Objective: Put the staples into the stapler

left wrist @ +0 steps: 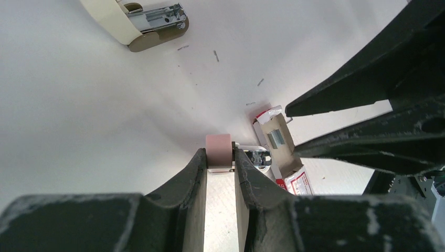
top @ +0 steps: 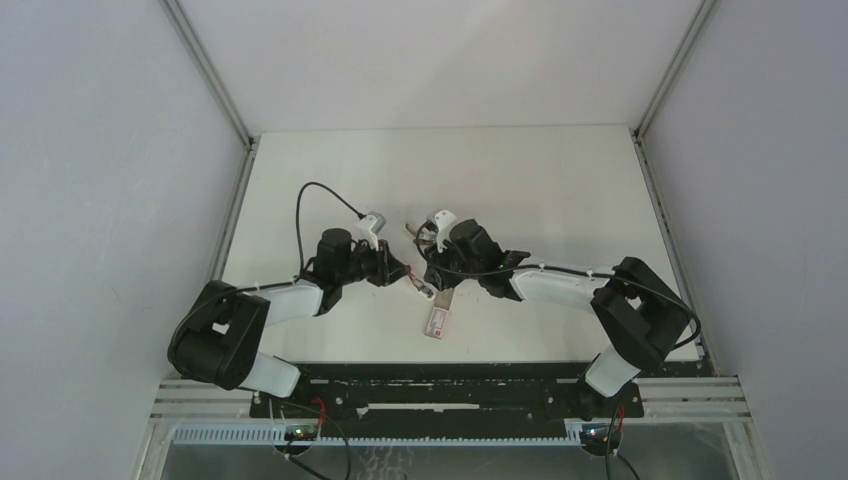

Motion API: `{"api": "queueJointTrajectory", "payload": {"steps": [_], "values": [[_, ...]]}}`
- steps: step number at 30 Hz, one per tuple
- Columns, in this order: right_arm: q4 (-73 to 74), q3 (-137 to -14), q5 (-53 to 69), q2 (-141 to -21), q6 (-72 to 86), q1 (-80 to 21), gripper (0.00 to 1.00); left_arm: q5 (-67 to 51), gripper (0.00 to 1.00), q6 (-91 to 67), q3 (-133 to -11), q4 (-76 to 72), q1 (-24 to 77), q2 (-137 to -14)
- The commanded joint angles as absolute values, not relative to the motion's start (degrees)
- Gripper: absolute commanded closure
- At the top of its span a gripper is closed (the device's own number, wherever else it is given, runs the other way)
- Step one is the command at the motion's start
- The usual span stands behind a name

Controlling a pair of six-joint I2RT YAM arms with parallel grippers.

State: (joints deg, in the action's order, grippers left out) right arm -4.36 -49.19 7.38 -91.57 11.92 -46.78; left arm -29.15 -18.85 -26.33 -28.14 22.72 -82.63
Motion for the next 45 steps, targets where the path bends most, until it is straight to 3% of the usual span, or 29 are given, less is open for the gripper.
{"api": "queueJointTrajectory", "payload": {"steps": [1, 12, 45], "values": [[-3.4, -51.8, 9.5, -92.4, 13.7, -45.7, 0.65, -29.3, 0.85, -17.2, -29.0, -28.2, 22.9, -81.9], [-1.8, -54.6, 10.2, -98.4, 13.3, -46.1, 0.66, -29.4, 0.86, -17.1, -28.9, -28.2, 23.0, -81.9], [-0.8, -56.3, 10.5, -101.7, 13.5, -46.5, 0.69, -29.7, 0.85, -17.0, -29.0, -28.2, 23.1, -81.7]]}}
